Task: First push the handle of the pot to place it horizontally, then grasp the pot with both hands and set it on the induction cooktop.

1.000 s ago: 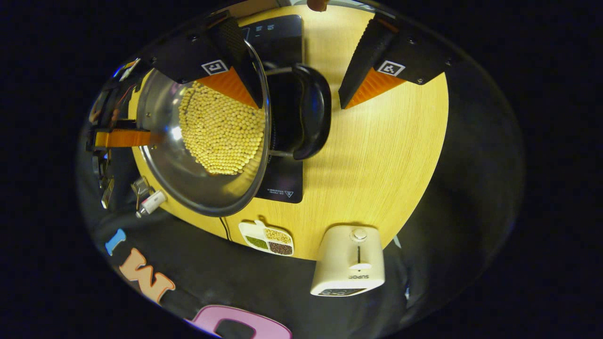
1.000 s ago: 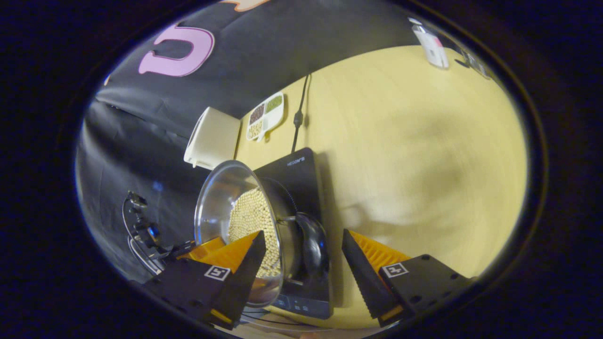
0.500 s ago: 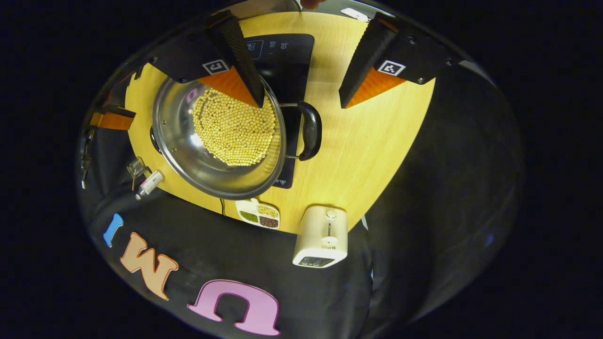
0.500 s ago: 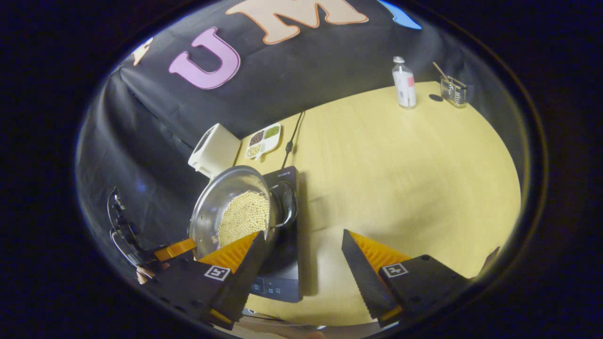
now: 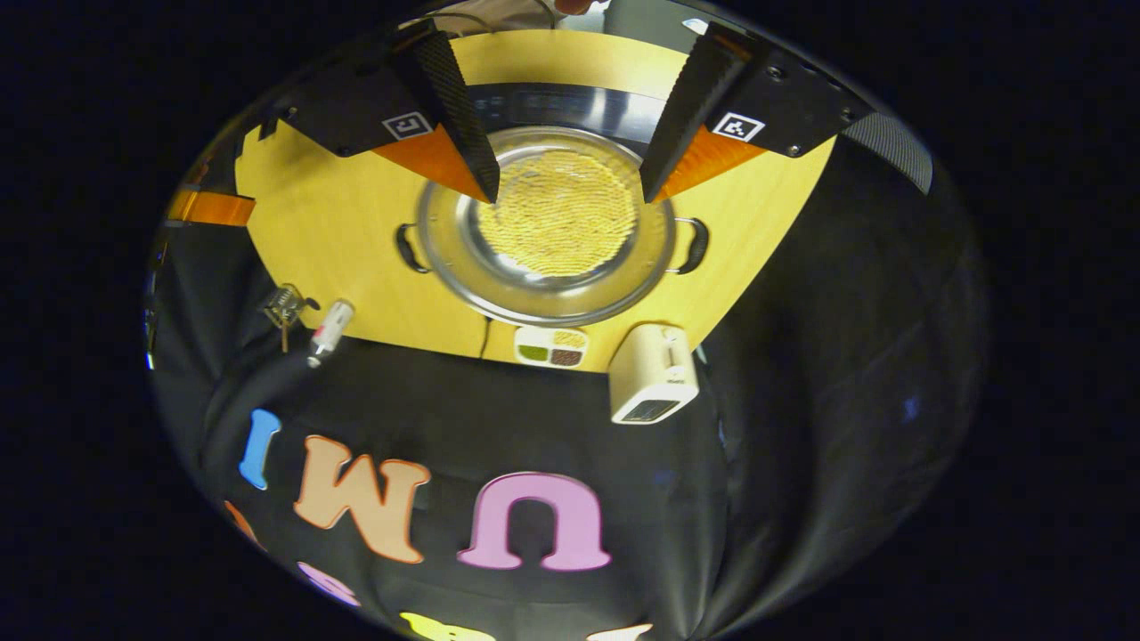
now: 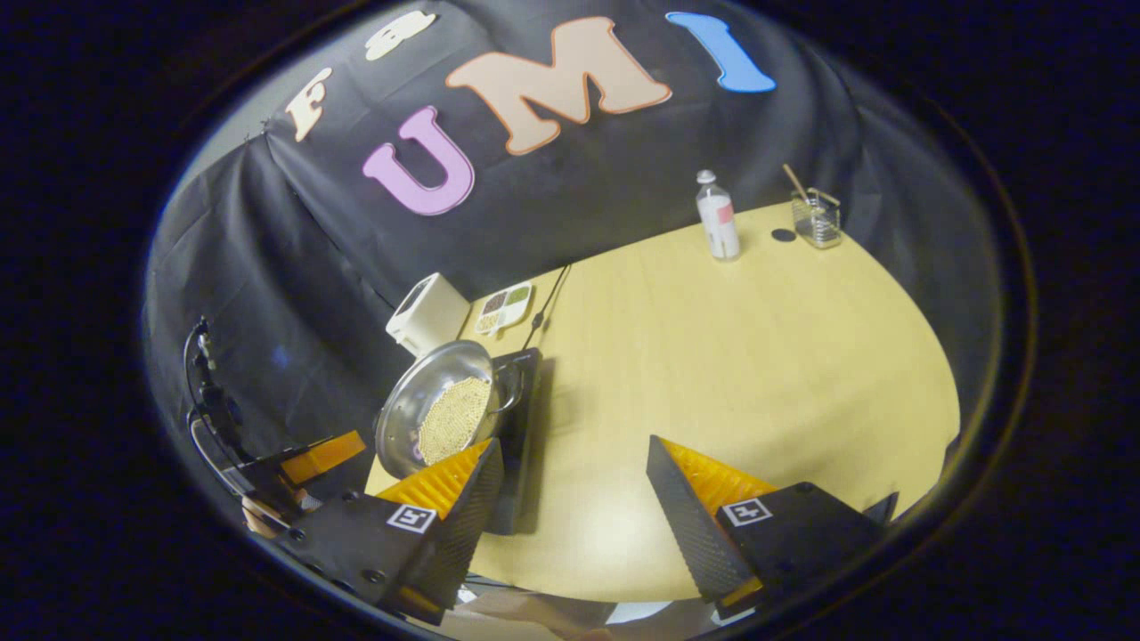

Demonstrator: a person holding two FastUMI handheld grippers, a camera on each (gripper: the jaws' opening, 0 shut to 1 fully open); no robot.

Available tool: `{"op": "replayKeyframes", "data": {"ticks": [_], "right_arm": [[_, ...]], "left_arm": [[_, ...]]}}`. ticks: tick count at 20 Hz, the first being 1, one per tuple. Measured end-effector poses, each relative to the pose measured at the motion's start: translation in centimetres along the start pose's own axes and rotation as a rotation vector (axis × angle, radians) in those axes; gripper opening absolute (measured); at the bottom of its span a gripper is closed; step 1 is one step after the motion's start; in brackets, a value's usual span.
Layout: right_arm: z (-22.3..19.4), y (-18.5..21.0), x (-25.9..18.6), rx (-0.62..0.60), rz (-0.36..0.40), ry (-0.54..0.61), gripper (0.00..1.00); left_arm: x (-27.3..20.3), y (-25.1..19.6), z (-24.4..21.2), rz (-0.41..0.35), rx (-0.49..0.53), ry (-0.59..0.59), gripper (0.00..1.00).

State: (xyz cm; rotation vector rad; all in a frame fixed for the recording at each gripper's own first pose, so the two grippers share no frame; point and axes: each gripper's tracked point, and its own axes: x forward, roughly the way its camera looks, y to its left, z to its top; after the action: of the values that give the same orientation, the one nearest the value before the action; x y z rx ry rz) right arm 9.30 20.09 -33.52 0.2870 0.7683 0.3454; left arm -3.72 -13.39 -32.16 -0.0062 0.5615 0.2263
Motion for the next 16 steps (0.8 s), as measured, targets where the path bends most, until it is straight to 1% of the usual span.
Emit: {"op": "replayKeyframes", "data": {"ticks": [3,6,7,10,12,16], "right_arm": [[2.4,-2.9,-4.3,-0.052,-0.004,-0.085,1.00],[6.3,-6.0,-8.6,-0.127,-0.037,-0.193,1.00],[7.4,-6.4,-10.0,-0.147,-0.044,-0.225,0.92],[12.0,-7.1,-13.8,-0.205,-0.056,-0.336,0.92],[15.2,-7.0,-16.1,-0.252,-0.068,-0.424,0.92],[20.6,-5.9,-20.6,-0.321,-0.085,-0.597,0.92]], "left_arm": [[-2.6,-7.2,1.6,-0.053,0.006,-0.078,0.98],[-4.6,-12.8,4.5,-0.069,0.018,-0.196,0.98],[-5.3,-14.6,5.7,-0.072,0.019,-0.237,0.98],[-7.5,-20.0,9.3,-0.105,0.030,-0.353,0.97],[-9.2,-22.1,11.9,-0.113,0.038,-0.448,0.97],[-12.0,-24.1,16.3,-0.098,0.045,-0.613,0.96]]}}
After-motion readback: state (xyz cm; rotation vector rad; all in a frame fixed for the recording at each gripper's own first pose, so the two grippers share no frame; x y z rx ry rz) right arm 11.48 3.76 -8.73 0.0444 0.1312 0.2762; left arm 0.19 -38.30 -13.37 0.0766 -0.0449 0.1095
